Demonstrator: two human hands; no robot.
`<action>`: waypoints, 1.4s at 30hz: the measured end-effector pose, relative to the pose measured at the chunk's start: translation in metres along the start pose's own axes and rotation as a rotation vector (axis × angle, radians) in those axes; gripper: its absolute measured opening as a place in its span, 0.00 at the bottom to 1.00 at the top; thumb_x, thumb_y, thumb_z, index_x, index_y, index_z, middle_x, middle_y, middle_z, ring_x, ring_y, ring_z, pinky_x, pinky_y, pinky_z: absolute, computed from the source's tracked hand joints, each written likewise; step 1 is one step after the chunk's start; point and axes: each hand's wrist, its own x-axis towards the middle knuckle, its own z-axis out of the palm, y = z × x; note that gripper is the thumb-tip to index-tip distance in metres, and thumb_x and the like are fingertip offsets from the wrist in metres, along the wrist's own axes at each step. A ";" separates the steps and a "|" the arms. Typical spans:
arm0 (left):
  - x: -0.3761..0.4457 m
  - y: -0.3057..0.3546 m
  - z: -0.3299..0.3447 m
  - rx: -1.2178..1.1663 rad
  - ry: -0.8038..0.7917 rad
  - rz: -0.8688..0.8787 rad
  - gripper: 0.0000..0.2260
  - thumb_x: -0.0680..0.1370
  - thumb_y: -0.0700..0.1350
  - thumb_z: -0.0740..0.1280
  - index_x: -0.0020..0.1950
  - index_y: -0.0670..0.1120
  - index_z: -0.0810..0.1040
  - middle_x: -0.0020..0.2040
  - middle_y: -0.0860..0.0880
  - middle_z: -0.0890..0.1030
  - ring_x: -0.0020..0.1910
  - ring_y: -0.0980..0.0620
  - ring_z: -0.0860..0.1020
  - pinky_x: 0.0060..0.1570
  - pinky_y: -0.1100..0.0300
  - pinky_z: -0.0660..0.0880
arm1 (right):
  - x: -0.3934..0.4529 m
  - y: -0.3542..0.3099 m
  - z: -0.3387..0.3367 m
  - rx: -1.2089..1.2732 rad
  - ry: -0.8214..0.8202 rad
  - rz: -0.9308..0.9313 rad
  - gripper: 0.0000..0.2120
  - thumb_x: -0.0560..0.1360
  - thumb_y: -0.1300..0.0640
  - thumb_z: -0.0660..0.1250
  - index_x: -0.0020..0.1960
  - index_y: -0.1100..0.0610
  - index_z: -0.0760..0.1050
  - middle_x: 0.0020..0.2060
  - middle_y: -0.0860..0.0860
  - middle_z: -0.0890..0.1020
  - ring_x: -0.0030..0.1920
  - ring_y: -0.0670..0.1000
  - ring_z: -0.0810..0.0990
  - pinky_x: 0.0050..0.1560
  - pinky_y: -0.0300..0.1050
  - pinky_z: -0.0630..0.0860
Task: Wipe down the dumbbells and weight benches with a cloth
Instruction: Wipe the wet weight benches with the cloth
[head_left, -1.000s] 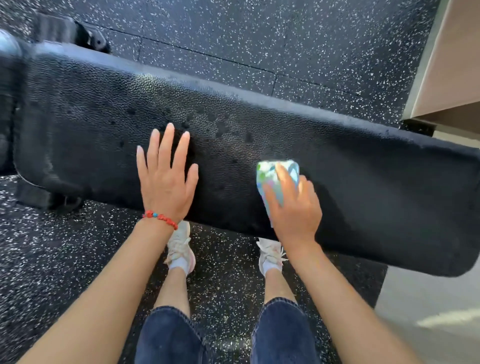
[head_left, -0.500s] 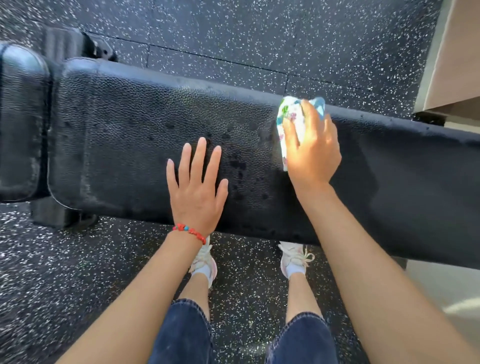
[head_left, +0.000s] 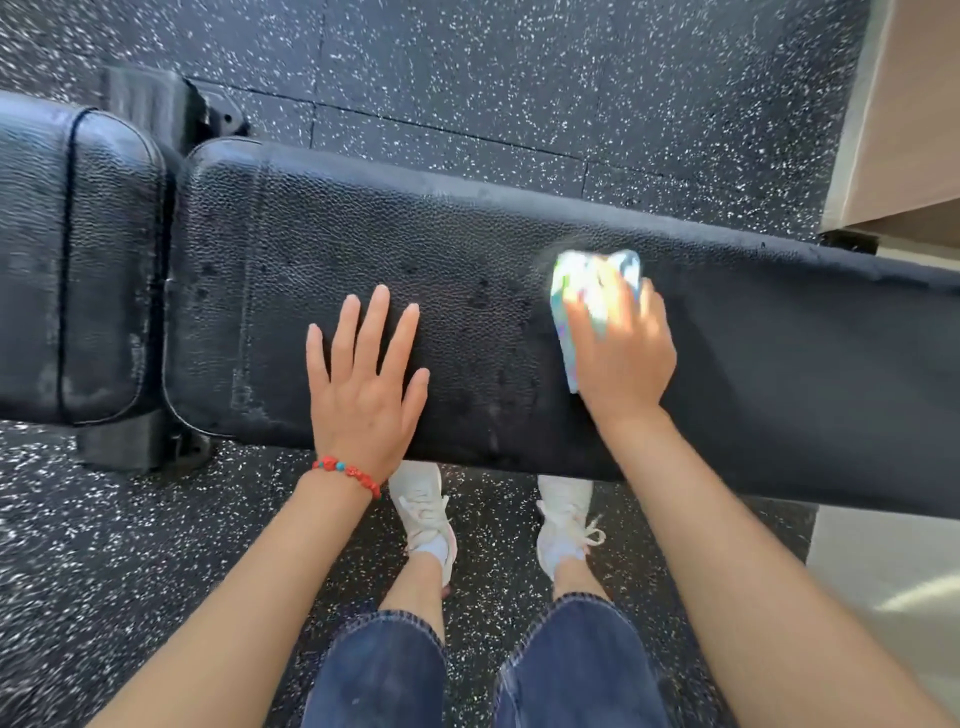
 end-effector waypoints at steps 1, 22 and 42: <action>0.000 -0.001 0.001 0.001 -0.004 0.013 0.23 0.79 0.50 0.57 0.73 0.47 0.62 0.73 0.42 0.64 0.72 0.41 0.59 0.68 0.38 0.54 | 0.019 -0.009 0.000 0.088 -0.044 0.099 0.14 0.78 0.53 0.59 0.62 0.56 0.72 0.60 0.60 0.74 0.56 0.58 0.72 0.54 0.49 0.74; 0.002 -0.008 -0.007 -0.064 0.035 -0.021 0.22 0.78 0.48 0.58 0.72 0.44 0.65 0.73 0.41 0.65 0.72 0.42 0.59 0.68 0.40 0.54 | 0.033 -0.049 0.024 -0.090 0.138 -0.353 0.15 0.77 0.48 0.60 0.51 0.57 0.78 0.34 0.56 0.79 0.32 0.56 0.76 0.31 0.44 0.73; 0.007 -0.099 -0.020 -0.120 0.011 -0.038 0.23 0.78 0.48 0.58 0.72 0.43 0.65 0.73 0.40 0.63 0.72 0.41 0.57 0.70 0.43 0.50 | 0.012 -0.120 0.037 -0.101 0.165 -0.332 0.13 0.75 0.48 0.62 0.54 0.55 0.76 0.33 0.56 0.76 0.31 0.56 0.75 0.28 0.45 0.71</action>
